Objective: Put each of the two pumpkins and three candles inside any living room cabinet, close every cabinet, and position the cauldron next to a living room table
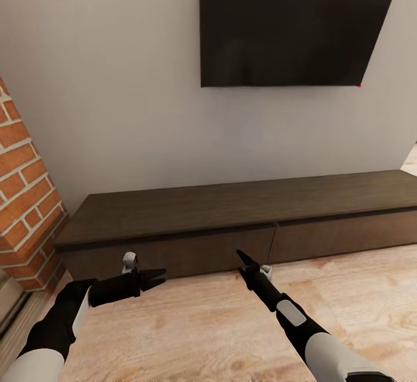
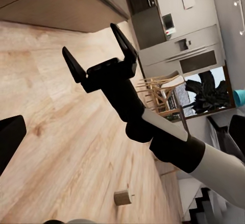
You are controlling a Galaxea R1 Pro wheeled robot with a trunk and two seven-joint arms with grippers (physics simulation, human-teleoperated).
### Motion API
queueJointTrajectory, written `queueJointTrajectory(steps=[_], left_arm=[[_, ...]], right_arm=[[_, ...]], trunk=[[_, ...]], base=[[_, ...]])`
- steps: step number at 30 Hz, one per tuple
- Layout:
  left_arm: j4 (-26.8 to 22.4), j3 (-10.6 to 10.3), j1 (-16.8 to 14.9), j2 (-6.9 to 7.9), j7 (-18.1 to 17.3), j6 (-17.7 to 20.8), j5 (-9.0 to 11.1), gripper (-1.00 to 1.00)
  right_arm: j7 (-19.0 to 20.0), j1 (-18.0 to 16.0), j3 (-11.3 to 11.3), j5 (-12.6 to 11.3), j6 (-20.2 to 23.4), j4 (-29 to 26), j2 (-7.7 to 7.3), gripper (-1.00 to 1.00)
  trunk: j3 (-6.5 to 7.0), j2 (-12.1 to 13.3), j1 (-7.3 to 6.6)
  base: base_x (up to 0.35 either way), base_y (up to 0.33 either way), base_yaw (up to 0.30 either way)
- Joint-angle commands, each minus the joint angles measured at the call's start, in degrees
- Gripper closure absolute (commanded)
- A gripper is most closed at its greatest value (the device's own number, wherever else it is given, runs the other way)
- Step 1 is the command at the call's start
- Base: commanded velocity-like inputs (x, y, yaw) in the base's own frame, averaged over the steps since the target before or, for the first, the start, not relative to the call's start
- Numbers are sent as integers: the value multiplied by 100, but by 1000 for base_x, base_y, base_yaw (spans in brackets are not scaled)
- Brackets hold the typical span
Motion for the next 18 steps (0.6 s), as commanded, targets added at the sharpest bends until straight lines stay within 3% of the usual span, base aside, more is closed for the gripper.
queueJointTrajectory(steps=[1,9,18], left_arm=[[0,1,-3,1,-15,60,5,-100],[0,1,-3,-6,-14,60,0,-100],[0,1,-5,4,-19,60,7,-100]], right_arm=[[93,-3,7,-61,63,7,-1,-100],[440,-3,8,-56,90,17,-1,-100],[440,-3,14,-20,30,0,-1,-100]], trunk=[[-28,-4,1],[-205,-15,22],[-205,-15,22]], base=[[0,0,0],[0,0,0],[0,0,0]])
